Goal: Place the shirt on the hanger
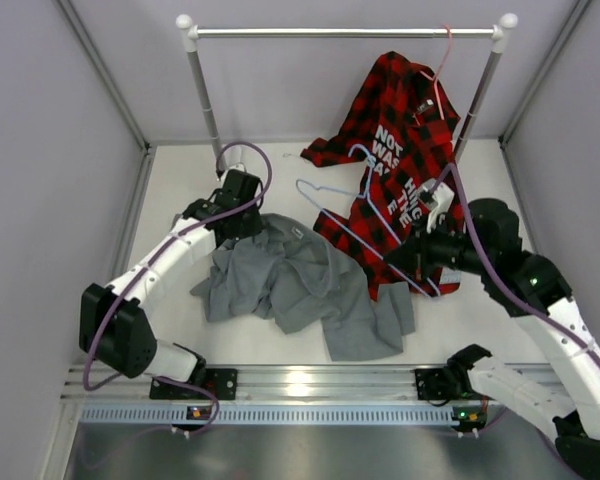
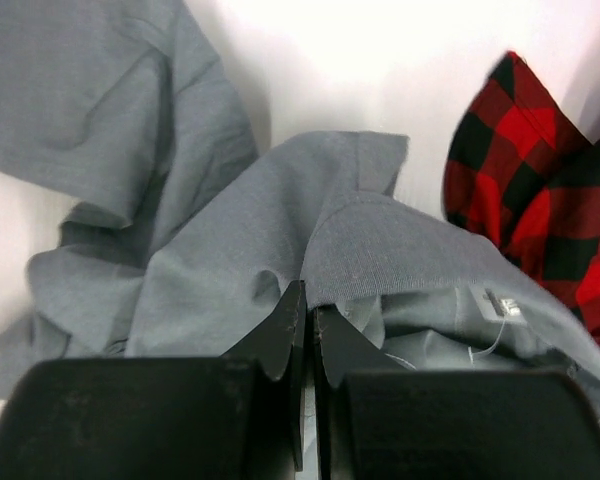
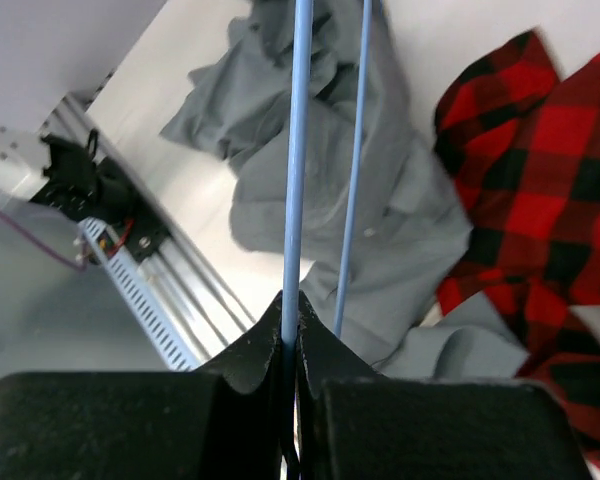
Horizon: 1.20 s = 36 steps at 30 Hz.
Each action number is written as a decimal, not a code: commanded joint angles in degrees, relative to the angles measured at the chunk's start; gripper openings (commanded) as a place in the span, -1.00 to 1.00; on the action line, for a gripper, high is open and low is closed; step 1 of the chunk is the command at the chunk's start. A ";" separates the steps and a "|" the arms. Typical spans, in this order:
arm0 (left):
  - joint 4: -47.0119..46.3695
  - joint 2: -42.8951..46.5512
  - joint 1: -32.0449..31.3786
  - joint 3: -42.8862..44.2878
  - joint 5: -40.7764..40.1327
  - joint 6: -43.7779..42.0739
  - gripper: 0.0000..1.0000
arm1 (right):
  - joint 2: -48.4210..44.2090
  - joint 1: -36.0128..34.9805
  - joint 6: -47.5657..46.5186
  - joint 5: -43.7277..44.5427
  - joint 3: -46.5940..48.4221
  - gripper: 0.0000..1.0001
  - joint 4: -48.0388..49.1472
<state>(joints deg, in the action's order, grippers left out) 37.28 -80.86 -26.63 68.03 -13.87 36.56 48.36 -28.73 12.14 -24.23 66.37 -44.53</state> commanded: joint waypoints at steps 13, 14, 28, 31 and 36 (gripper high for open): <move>-4.49 -4.39 0.18 4.66 9.21 0.62 -1.00 | -3.71 -0.71 7.19 -13.21 -12.75 -1.00 16.49; -4.67 -4.39 0.18 4.74 9.82 0.80 -1.00 | -3.62 -0.89 7.46 -12.86 -13.54 -1.00 17.02; -5.72 -2.64 0.00 5.71 12.09 0.01 -1.00 | -1.87 -2.82 8.51 -11.54 -19.43 -1.00 21.23; -7.74 0.17 -1.13 4.92 13.60 -1.57 -1.00 | 1.64 -3.52 8.95 -12.24 -20.05 -1.00 23.96; -11.61 6.67 -4.82 3.78 20.98 -7.10 -1.00 | 5.68 -4.49 12.11 -18.65 -22.06 -1.00 35.72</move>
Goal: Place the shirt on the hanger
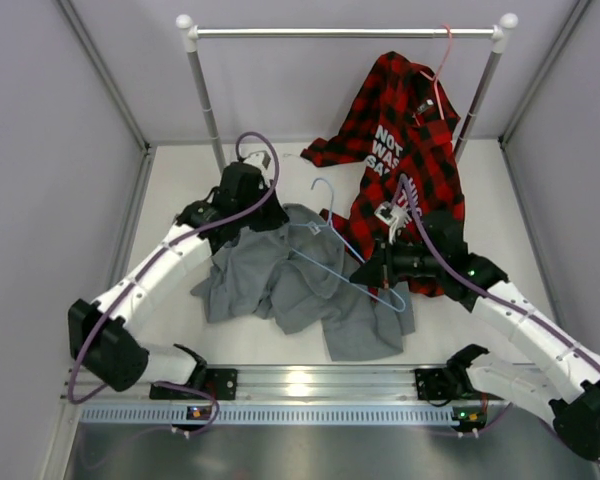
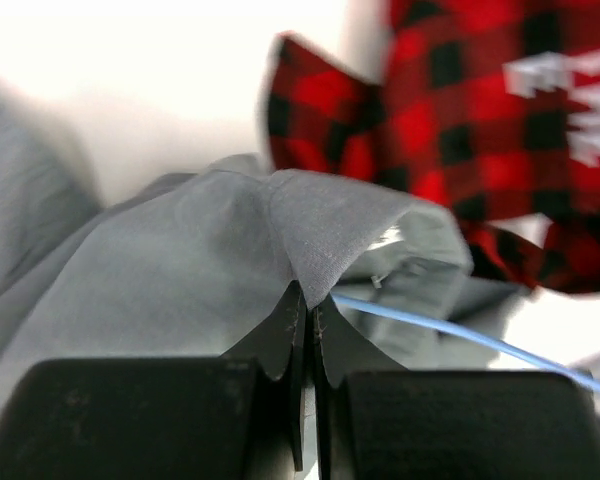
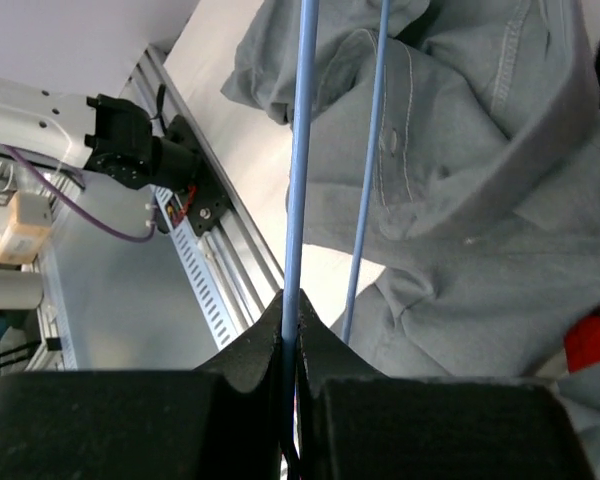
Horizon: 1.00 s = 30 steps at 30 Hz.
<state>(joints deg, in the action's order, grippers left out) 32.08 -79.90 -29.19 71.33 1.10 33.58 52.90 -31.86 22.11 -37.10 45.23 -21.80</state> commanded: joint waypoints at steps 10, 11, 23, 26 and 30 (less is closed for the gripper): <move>-5.45 17.04 -15.72 -1.10 5.66 -7.67 -1.00 | 3.97 -5.50 8.38 -7.21 -8.31 -1.00 42.71; -5.10 18.62 -16.07 -1.02 5.49 -7.13 -1.00 | 2.83 -5.76 8.48 -3.71 -9.54 -1.00 44.90; 7.65 19.69 -20.73 11.54 -7.71 -10.46 -1.00 | 4.41 -14.98 4.70 4.30 -7.44 -1.00 48.52; 8.00 19.61 -20.73 12.17 -2.45 -10.56 -1.00 | 2.21 -17.53 5.13 16.81 -8.06 -1.00 49.05; 8.00 20.13 -23.18 11.90 -2.06 -8.71 -1.00 | 0.71 -18.50 9.34 31.62 -6.91 -1.00 44.49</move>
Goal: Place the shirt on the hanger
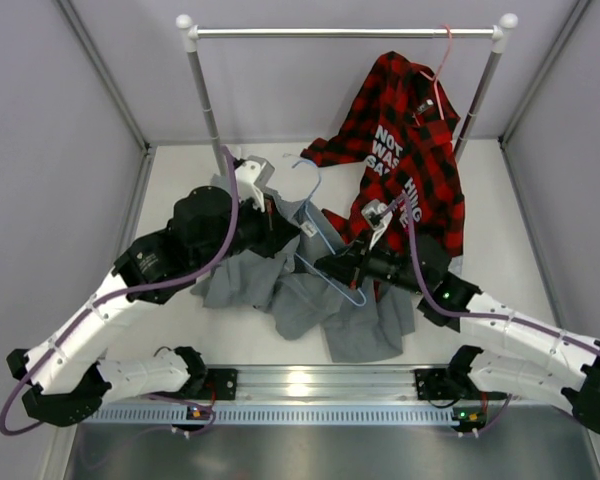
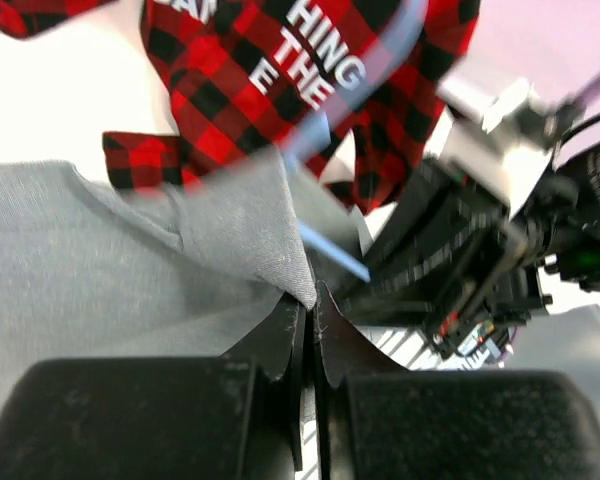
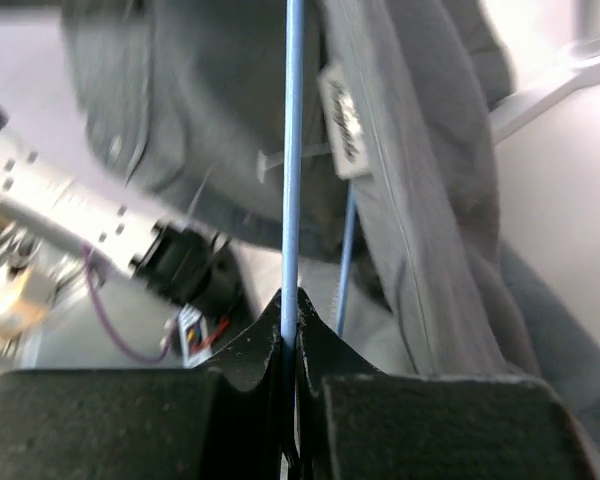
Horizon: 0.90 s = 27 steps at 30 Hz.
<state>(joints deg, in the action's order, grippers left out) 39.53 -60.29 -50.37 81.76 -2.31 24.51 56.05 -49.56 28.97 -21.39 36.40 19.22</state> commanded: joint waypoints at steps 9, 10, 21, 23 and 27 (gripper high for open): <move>0.55 4.57 -2.28 -2.75 -13.71 4.05 -1.00 | -3.67 -1.33 2.15 13.49 6.31 -1.00 0.28; 0.55 3.00 -2.28 -2.13 -9.86 3.27 -1.00 | -3.32 -1.42 0.75 9.74 6.83 -1.00 0.46; 0.81 -2.63 -2.28 7.00 0.78 -1.03 -1.00 | -0.42 -4.14 -4.54 5.48 6.93 -1.00 6.69; 0.73 -4.04 -2.28 7.45 12.16 -2.53 -0.60 | -0.24 -4.14 -5.06 6.44 6.31 -1.00 8.71; 0.81 -2.91 -2.28 7.89 20.32 -8.41 0.71 | -1.12 -4.14 -5.15 8.38 3.77 -1.00 13.20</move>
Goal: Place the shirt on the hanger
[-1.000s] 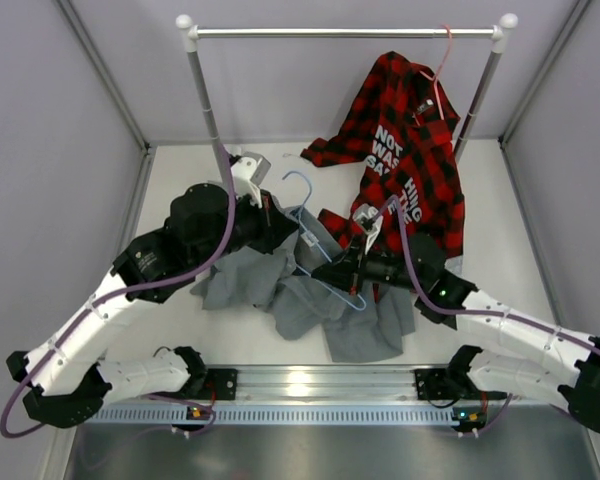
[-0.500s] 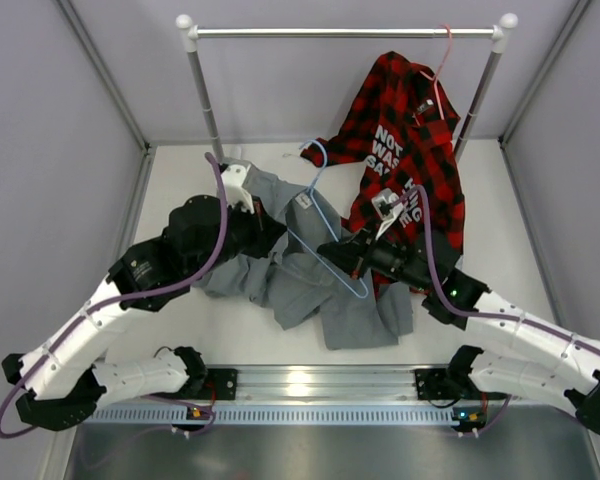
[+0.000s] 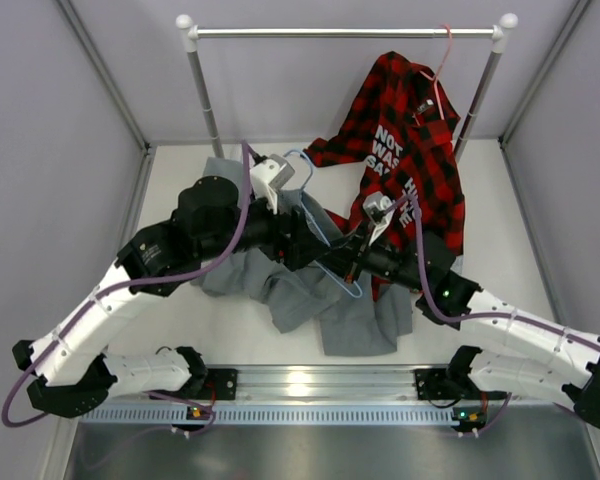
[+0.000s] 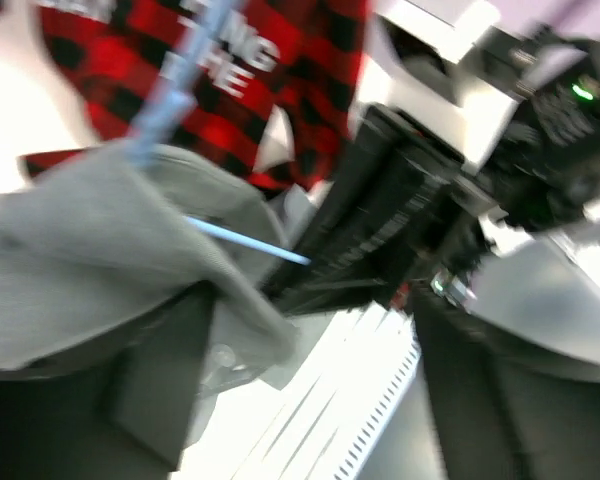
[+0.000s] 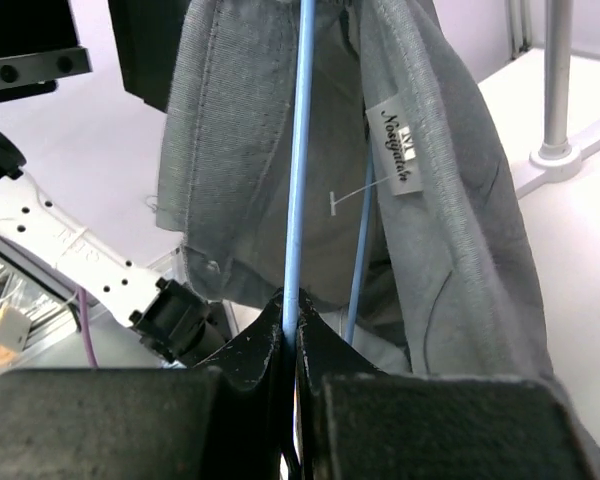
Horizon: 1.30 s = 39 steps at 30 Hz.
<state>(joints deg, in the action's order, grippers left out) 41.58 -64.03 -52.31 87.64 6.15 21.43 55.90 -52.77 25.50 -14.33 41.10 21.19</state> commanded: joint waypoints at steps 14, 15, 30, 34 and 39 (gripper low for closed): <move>-7.22 -2.23 0.63 9.22 -14.26 -40.55 0.96 | -3.96 -0.75 -0.01 -0.87 -7.35 -1.00 20.03; -7.30 -2.85 1.33 8.96 -11.89 -42.77 0.96 | -4.13 -0.66 0.17 -1.92 -7.26 -1.00 19.94; 4.46 -8.22 21.20 17.04 42.80 -49.38 0.96 | -9.31 1.44 -0.80 -4.04 -7.79 -1.00 13.70; 8.76 -8.13 21.29 17.30 41.22 -53.93 0.96 | -10.54 2.23 -0.71 -4.31 -8.14 -1.00 12.83; 12.29 -5.24 21.20 11.78 35.80 -66.06 0.71 | -11.42 2.50 -0.62 -5.18 -8.23 -1.00 12.47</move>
<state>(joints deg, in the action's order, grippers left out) 50.02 -71.44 -31.27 102.32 43.68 -34.33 46.33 -50.83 25.93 -18.24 32.23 30.00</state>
